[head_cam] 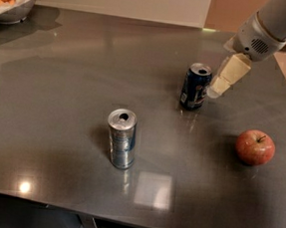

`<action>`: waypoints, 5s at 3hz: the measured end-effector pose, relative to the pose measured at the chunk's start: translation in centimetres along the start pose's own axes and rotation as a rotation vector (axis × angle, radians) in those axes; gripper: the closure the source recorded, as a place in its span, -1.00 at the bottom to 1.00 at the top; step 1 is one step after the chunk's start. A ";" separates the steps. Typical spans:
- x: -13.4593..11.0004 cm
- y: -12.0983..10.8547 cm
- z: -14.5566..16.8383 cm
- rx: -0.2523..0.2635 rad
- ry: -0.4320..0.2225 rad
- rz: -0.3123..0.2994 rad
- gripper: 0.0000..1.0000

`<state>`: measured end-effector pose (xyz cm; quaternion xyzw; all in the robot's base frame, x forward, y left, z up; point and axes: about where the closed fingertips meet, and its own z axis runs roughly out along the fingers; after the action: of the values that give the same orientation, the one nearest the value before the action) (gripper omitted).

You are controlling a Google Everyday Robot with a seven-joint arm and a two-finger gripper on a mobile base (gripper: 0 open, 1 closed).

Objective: Move pepsi can near redbull can

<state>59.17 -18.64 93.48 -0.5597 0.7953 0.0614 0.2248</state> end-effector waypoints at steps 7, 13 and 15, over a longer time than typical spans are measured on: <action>-3.0 4.9 1.3 -0.190 -0.181 -0.081 1.00; -5.2 20.9 2.3 -0.334 -0.184 -0.384 1.00; -5.0 21.8 2.8 -0.346 -0.166 -0.415 0.25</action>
Offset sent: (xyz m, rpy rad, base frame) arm 0.0182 0.0241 -0.0359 0.0532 0.0054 0.0281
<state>41.38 -5.35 89.76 -0.7337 0.6203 0.1944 0.1981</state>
